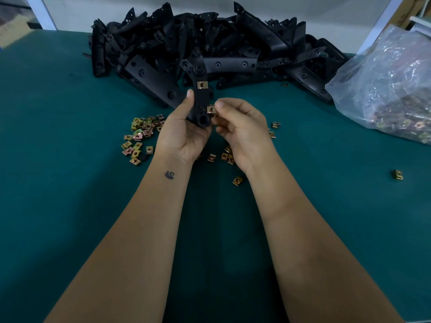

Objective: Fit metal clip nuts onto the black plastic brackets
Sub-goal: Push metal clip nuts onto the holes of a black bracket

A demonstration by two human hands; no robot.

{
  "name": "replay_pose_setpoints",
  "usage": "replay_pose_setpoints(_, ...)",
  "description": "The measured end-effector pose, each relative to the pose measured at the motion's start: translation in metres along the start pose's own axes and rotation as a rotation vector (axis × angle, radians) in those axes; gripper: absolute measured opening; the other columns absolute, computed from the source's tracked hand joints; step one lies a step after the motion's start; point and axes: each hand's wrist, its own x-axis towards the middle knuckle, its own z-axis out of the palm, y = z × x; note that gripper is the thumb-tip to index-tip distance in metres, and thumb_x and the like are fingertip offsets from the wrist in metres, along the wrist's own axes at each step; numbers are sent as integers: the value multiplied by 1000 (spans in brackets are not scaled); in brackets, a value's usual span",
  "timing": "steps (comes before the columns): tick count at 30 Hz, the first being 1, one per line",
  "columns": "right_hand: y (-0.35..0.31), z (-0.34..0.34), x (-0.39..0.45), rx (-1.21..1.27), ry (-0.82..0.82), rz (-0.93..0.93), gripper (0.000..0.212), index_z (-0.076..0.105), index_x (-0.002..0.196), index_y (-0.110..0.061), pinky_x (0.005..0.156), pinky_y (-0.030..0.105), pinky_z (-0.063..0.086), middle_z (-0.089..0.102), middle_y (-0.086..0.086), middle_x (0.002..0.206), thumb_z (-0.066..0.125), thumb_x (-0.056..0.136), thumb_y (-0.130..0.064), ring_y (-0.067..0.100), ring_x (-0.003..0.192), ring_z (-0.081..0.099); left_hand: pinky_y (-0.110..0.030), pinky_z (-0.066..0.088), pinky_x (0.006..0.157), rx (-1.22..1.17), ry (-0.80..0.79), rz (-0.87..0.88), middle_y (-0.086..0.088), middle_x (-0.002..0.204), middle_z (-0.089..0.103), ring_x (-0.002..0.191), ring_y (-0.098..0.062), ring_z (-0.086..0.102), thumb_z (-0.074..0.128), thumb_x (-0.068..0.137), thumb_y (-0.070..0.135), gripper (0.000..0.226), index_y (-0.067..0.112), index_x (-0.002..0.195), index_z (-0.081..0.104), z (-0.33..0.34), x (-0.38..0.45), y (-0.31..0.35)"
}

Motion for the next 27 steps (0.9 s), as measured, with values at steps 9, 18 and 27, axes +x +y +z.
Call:
replay_pose_setpoints(9, 3, 2, 1, -174, -5, -61, 20, 64, 88, -15, 60, 19, 43, 68, -8, 69, 72, 82, 2, 1, 60, 58, -35, 54, 88, -13, 38, 30, -16, 120, 54, 109, -26, 55, 52, 100, 17, 45, 1, 141, 44, -1, 1, -2)
replay_pose_setpoints(18, 5, 4, 1, -143, -19, -46, 21, 61, 84, -13, 58, 18, 41, 65, -7, 68, 71, 81, 5, -1, 55, 55, -40, 42, 109, -86, 72, 30, -14, 117, 54, 114, -25, 51, 55, 98, 16, 48, 3, 142, 44, -5, 4, -3)
replay_pose_setpoints(27, 9, 10, -1, -62, -6, -29, 20, 61, 81, -11, 57, 17, 46, 59, -5, 62, 70, 82, 7, 3, 54, 52, -29, 53, 57, -91, 82, 15, -11, 95, 57, 83, -23, 57, 54, 100, 21, 20, 6, 112, 54, -2, -1, -4)
